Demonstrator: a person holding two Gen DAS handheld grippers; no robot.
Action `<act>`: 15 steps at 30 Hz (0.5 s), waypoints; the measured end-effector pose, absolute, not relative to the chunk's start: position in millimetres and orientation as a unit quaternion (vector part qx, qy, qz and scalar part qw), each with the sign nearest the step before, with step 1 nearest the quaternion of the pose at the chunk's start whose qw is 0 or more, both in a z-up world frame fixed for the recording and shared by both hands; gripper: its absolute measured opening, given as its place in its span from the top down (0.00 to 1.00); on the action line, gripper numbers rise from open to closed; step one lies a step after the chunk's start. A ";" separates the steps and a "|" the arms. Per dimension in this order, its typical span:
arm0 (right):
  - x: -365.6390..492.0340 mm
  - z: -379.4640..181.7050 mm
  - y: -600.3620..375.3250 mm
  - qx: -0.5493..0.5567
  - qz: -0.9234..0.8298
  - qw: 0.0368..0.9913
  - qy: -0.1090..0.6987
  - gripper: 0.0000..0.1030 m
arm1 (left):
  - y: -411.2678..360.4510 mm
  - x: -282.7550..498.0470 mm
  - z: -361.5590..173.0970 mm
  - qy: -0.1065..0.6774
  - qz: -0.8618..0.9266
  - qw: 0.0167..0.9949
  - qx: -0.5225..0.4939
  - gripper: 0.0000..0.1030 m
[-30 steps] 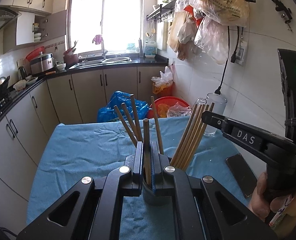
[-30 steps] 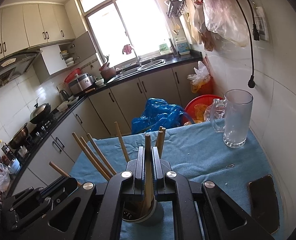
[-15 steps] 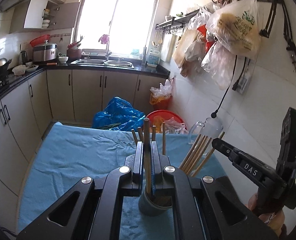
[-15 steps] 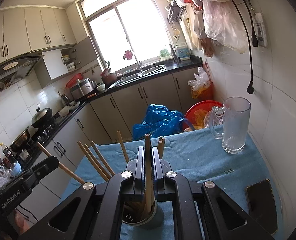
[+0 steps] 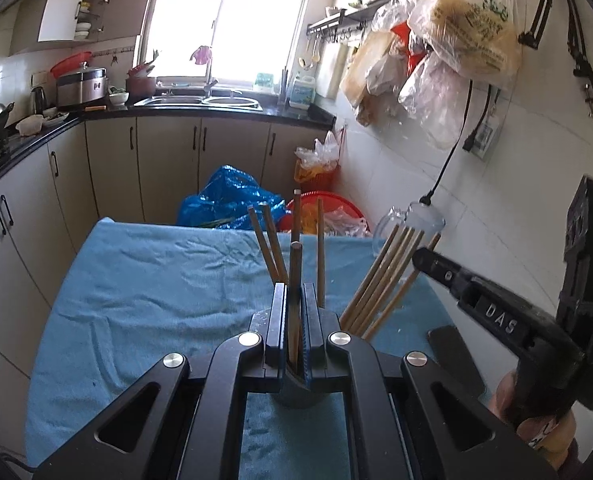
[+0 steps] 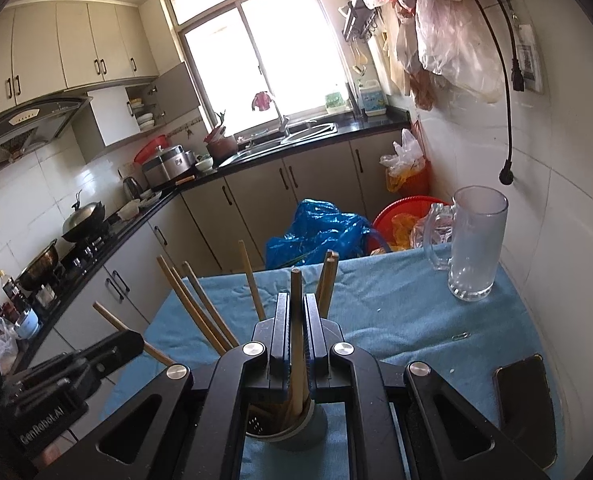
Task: Organize utensils
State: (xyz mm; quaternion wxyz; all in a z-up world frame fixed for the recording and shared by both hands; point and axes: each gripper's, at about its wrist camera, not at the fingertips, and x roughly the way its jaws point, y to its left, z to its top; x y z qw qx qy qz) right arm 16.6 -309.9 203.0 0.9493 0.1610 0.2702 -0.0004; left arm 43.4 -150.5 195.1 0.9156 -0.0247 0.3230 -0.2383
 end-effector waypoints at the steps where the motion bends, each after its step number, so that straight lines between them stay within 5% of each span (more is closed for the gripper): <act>1: 16.4 202.7 -309.7 0.159 -0.002 0.949 0.271 0.93 | -151.8 43.5 192.1 0.326 -0.238 0.915 -0.022 0.94; 15: 15.3 202.4 -312.0 0.166 -0.003 0.948 0.271 0.93 | -159.5 37.9 190.4 0.315 -0.231 0.920 0.000 0.94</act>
